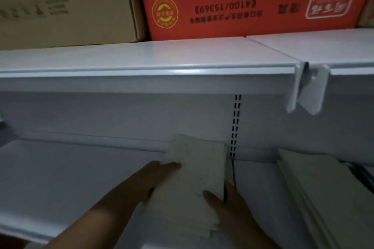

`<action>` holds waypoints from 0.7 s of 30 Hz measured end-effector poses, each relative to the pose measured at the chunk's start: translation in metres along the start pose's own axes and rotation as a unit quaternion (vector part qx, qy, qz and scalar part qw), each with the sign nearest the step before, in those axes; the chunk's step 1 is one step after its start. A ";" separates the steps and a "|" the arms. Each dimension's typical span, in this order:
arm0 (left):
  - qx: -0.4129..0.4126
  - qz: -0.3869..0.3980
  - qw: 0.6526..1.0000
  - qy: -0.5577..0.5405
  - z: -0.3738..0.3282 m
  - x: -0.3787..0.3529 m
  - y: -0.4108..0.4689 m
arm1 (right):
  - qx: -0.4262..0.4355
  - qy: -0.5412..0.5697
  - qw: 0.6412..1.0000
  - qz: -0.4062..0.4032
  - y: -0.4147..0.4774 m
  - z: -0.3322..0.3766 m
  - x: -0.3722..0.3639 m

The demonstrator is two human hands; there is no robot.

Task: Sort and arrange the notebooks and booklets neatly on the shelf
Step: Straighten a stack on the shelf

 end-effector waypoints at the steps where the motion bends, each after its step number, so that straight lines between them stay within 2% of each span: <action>1: 0.007 0.002 1.000 -0.021 -0.002 0.005 0.000 | -0.005 0.001 1.000 0.016 -0.001 -0.002 0.001; 2: 0.016 0.013 0.999 -0.044 -0.005 0.008 -0.001 | -0.005 0.002 1.000 0.028 -0.003 -0.002 0.001; 6: 0.030 0.140 0.984 -0.102 -0.015 -0.013 -0.016 | 0.044 -0.027 0.999 0.017 -0.017 0.002 0.010; 8: 0.017 0.154 0.982 -0.104 -0.018 -0.023 -0.026 | 0.051 -0.056 0.997 0.011 -0.022 0.006 0.017; 10: -0.041 0.137 0.983 -0.112 -0.020 -0.027 -0.035 | 0.040 -0.036 0.997 0.054 -0.018 0.006 0.020; 12: -0.128 0.090 0.980 -0.125 -0.022 -0.024 -0.049 | -0.005 0.084 0.991 0.107 -0.022 0.021 0.019; 15: -0.261 0.030 0.954 -0.144 -0.027 -0.023 -0.081 | 0.013 0.185 0.981 0.059 -0.016 0.047 0.029; 18: -0.355 -0.015 0.921 -0.161 -0.029 -0.011 -0.105 | 0.141 0.114 0.983 -0.027 -0.019 0.083 0.037; 21: -0.364 0.008 0.921 -0.140 -0.025 -0.003 -0.103 | 0.206 0.035 0.976 -0.055 -0.032 0.100 0.020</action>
Point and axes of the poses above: each hand's wrist, its own y-axis towards the middle knuckle, its own x-axis out of the back of the hand, z = x × y, the point moved 6 cm from there along y, towards the middle knuckle, and after that the axes turned 2 degrees about z, right-handed, at the moved point
